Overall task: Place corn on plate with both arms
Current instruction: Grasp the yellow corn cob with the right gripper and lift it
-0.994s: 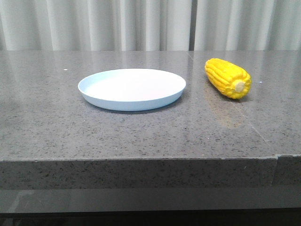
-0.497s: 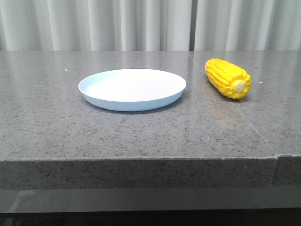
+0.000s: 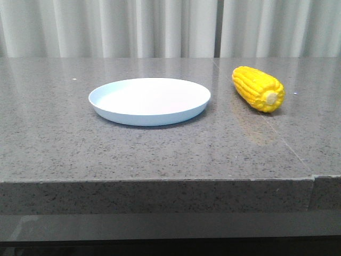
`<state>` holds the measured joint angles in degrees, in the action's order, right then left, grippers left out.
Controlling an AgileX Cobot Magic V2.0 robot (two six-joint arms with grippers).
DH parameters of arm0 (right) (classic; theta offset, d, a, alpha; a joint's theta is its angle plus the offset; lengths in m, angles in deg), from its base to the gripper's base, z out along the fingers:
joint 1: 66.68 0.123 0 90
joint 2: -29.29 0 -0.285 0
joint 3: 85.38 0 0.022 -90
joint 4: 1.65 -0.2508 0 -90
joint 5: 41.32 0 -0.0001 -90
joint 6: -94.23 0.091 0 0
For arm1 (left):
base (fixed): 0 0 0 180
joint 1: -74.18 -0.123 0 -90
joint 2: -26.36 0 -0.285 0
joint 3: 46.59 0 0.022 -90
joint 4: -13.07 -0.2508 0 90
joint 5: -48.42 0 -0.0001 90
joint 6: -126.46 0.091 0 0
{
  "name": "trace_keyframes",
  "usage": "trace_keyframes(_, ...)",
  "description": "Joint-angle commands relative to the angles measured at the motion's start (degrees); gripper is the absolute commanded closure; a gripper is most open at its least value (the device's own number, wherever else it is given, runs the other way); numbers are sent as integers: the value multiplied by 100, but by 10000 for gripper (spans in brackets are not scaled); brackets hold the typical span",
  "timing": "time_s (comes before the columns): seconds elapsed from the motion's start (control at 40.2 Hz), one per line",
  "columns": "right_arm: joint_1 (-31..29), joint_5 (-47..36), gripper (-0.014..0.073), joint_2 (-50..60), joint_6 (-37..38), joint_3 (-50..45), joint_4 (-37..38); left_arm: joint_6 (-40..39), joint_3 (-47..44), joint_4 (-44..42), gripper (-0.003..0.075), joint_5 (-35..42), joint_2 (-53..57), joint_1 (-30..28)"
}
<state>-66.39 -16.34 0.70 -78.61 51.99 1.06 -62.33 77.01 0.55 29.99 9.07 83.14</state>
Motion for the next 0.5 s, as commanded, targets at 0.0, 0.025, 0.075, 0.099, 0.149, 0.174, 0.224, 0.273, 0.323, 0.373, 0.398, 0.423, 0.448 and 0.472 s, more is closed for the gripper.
trace_keyframes(0.0,-30,-475,-29,-251,-20,231,23,9,158,-25,741,478,-54,-3)
trace_keyframes(0.025,-30,-463,-29,-364,-20,261,23,9,158,-25,741,478,-54,-3)
trace_keyframes(0.075,-30,-440,-29,-617,-20,336,15,9,158,-25,741,466,-54,-3)
trace_keyframes(0.099,-30,-420,-29,-783,-20,393,3,9,158,-25,741,466,-54,-3)
trace_keyframes(0.149,-29,-393,-29,-1157,-20,531,-49,9,158,-25,741,466,-54,-3)
trace_keyframes(0.174,-29,-348,-29,-1300,-20,594,-87,9,158,-25,741,466,-54,-3)
trace_keyframes(0.224,-22,-186,-29,-1710,-20,787,-157,9,158,-25,741,466,-54,-3)
trace_keyframes(0.273,-10,-3,-29,-2072,-20,983,-183,9,158,-25,741,466,-54,-3)
trace_keyframes(0.323,2,230,-29,-2487,-20,1207,-207,9,158,-25,741,466,-54,-3)
trace_keyframes(0.373,20,501,-29,-2875,-20,1491,-271,9,158,-25,741,466,-54,-3)
trace_keyframes(0.398,49,667,-29,-3045,-20,1605,-327,9,158,-25,741,466,-54,-3)
trace_keyframes(0.423,80,796,-29,-3275,-20,1757,-380,9,158,-25,740,466,-54,-3)
trace_keyframes(0.448,111,964,-29,-3451,-20,1876,-457,9,158,-25,741,466,-54,-3)
trace_keyframes(0.472,157,1126,-29,-3684,-20,2036,-519,9,158,-25,741,466,-54,-3)
